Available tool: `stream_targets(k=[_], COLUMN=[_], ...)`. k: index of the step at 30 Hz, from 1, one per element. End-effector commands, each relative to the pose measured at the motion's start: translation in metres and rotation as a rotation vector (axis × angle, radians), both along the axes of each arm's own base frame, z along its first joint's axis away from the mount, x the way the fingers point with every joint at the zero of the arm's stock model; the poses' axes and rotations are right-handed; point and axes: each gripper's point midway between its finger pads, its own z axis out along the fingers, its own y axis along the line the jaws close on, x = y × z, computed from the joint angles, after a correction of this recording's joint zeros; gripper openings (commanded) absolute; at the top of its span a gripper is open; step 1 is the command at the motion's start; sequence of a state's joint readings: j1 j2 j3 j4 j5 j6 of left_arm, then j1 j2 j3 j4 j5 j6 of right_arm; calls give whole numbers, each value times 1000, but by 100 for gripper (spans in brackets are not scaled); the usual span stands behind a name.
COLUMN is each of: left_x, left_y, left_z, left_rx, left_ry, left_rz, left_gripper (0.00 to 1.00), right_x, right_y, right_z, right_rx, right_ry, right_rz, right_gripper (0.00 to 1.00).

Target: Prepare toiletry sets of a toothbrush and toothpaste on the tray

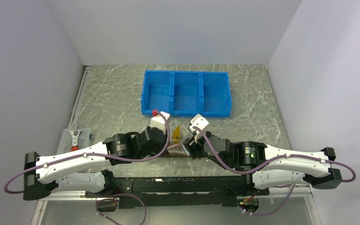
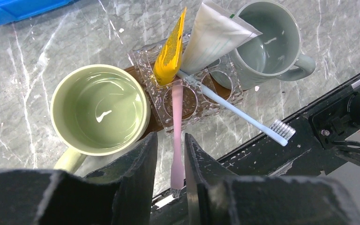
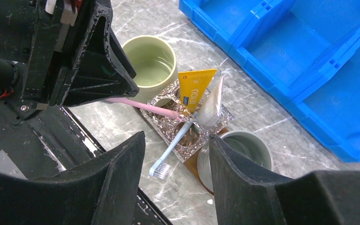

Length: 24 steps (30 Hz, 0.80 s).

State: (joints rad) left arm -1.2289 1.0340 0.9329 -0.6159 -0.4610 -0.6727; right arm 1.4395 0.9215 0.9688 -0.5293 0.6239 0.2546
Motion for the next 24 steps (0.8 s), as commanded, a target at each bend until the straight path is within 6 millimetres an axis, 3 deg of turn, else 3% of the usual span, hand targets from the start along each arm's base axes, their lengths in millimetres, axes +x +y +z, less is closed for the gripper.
stream_targets(k=[1, 14, 21, 24], left_x=[1, 12, 31, 42], left_y=[0, 9, 30, 44], left_z=[24, 68, 81, 87], left_rx=[-34, 11, 91, 88], left_ry=[-34, -138, -183, -197], left_rz=[-10, -20, 11, 38], left_gripper=[34, 59, 73, 87], right_x=[4, 16, 49, 66], right_y=[0, -5, -14, -21], right_z=[14, 22, 27, 30], right_rx=[54, 56, 51, 57], right_ry=[-9, -26, -3, -8], right_rz=[-25, -76, -128, -161], right_gripper=[55, 62, 63, 63])
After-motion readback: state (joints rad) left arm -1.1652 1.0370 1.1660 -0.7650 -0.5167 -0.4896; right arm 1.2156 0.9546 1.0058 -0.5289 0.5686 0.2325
